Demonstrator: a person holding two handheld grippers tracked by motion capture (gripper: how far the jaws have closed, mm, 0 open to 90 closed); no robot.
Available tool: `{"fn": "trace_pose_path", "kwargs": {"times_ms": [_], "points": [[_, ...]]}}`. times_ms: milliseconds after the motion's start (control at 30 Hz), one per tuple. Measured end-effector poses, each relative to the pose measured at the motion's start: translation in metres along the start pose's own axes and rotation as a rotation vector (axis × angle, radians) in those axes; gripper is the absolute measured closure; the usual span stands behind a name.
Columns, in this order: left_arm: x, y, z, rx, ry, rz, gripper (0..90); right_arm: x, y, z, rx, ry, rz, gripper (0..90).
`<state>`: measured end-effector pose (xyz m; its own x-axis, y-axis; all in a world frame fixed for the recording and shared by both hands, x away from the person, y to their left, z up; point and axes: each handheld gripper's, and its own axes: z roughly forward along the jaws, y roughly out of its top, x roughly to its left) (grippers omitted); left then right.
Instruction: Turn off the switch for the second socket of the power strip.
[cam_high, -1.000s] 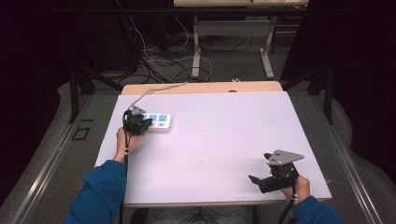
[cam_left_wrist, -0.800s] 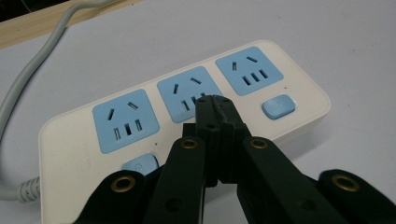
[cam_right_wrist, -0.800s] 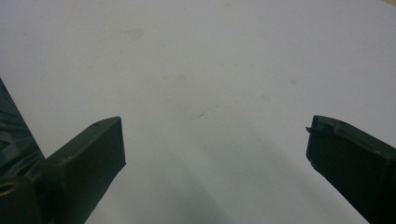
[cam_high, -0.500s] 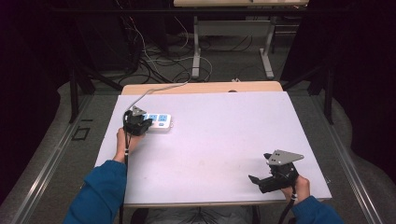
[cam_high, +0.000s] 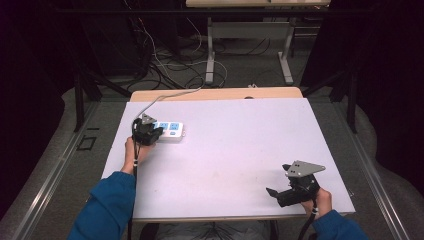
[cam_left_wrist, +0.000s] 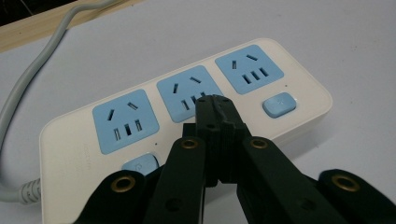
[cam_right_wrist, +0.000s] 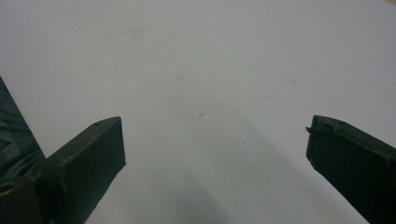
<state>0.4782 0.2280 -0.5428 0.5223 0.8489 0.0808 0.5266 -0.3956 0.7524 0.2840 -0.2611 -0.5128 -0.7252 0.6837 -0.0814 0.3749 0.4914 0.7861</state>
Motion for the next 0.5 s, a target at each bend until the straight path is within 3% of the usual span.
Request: {"fn": "trace_pose_path", "kwargs": {"times_ms": [500], "points": [[-0.0002, -0.0005, 0.0003, -0.007, 0.004, -0.005, 90.0, 0.0002, -0.0001, -0.0002, 0.001, 0.005, 0.001, 3.9]]}}
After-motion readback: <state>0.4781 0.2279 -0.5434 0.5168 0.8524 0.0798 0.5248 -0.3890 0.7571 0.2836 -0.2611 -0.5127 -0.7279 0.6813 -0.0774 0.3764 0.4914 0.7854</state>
